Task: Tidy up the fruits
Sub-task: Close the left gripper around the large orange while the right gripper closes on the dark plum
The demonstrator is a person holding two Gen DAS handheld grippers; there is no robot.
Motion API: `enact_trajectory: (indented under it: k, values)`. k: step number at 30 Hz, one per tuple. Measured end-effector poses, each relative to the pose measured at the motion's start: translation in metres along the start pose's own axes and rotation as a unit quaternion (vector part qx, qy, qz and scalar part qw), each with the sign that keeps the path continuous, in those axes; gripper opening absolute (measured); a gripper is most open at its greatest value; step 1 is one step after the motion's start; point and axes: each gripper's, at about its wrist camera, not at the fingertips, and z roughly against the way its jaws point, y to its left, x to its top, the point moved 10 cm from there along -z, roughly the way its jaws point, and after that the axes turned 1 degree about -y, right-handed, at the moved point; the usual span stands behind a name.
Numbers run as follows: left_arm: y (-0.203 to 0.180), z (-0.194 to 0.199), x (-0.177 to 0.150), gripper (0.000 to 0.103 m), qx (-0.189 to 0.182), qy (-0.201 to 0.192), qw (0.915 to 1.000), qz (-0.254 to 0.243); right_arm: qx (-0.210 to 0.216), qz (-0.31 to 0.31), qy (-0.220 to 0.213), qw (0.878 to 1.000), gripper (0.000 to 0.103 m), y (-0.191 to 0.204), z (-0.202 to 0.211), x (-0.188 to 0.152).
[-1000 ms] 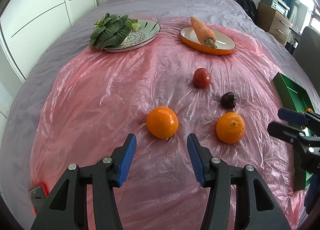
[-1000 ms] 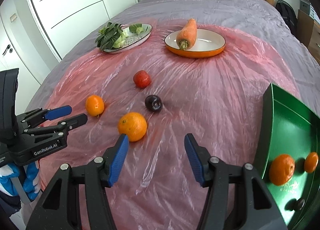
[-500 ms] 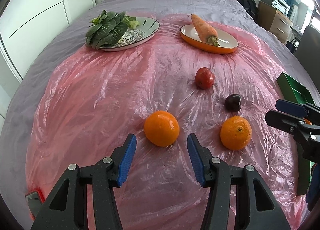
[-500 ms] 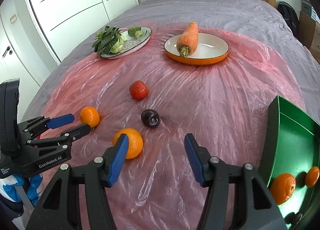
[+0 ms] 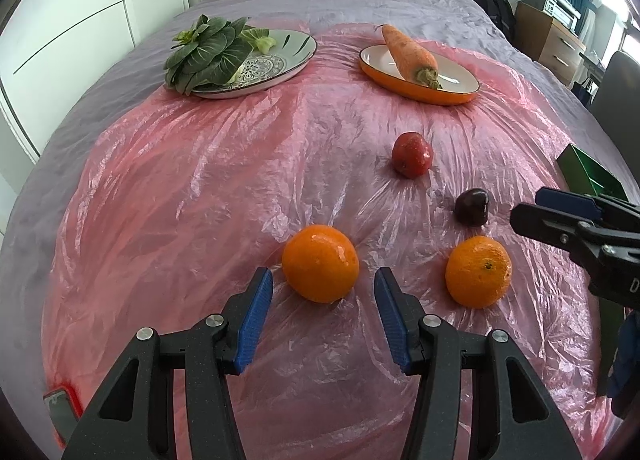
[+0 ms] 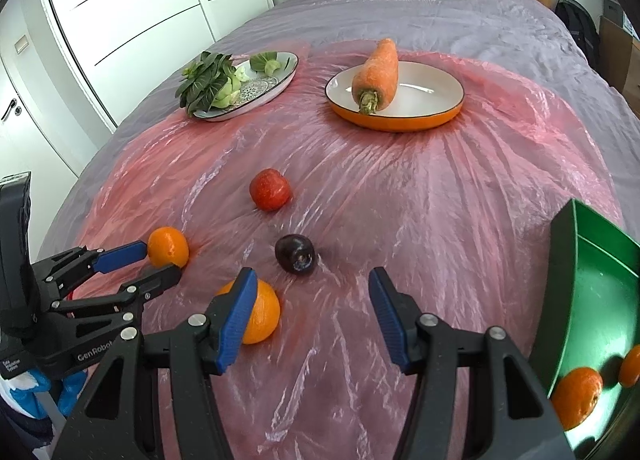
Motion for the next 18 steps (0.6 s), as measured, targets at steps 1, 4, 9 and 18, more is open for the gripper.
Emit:
enact_trajectory:
  k: [1, 4, 9, 18]
  values:
    - [0.000, 0.000, 0.000, 0.047, 0.000, 0.000, 1.0000, 0.000, 0.002, 0.000, 0.000, 1.000, 0.090, 0.001, -0.001, 0.001]
    - [0.001, -0.002, 0.000, 0.047, -0.001, 0.000, 1.0000, -0.001, 0.006, 0.000, 0.002, 1.000, 0.090, 0.004, -0.008, 0.005]
    - [0.005, -0.007, 0.000, 0.047, -0.003, 0.001, 1.0000, 0.003, 0.014, -0.001, 0.011, 1.000, 0.085, 0.007, -0.021, 0.007]
    - [0.005, -0.012, 0.001, 0.047, -0.011, 0.002, 0.9999, 0.005, 0.027, 0.003, 0.024, 0.999, 0.072, 0.012, -0.038, 0.009]
